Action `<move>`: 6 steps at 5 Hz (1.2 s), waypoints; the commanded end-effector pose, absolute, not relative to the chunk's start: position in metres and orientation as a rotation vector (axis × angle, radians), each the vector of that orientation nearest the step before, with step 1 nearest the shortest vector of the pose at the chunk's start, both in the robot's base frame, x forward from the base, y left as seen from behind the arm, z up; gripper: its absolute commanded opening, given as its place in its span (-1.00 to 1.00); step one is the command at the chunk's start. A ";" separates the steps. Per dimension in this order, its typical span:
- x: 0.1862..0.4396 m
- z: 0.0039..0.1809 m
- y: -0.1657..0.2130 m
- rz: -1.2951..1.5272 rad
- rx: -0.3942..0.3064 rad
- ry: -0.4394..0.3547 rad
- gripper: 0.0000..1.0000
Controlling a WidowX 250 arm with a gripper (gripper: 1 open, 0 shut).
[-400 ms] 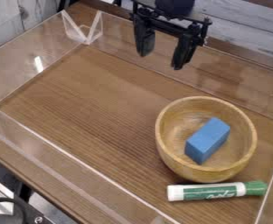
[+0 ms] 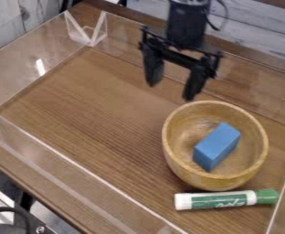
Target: Remove the blue block from inside the brown bowl and put it on the table
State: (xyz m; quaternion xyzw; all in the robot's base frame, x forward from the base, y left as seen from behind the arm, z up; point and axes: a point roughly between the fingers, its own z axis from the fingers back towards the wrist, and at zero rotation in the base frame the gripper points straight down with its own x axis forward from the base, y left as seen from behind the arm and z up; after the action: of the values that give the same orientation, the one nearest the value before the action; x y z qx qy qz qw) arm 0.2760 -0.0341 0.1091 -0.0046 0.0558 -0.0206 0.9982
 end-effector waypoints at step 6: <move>0.261 0.101 -0.091 -0.178 -0.040 0.003 1.00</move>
State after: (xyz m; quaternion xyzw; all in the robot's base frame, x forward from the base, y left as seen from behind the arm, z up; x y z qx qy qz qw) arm 0.2584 -0.0893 0.0901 -0.0151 0.0221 -0.0873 0.9958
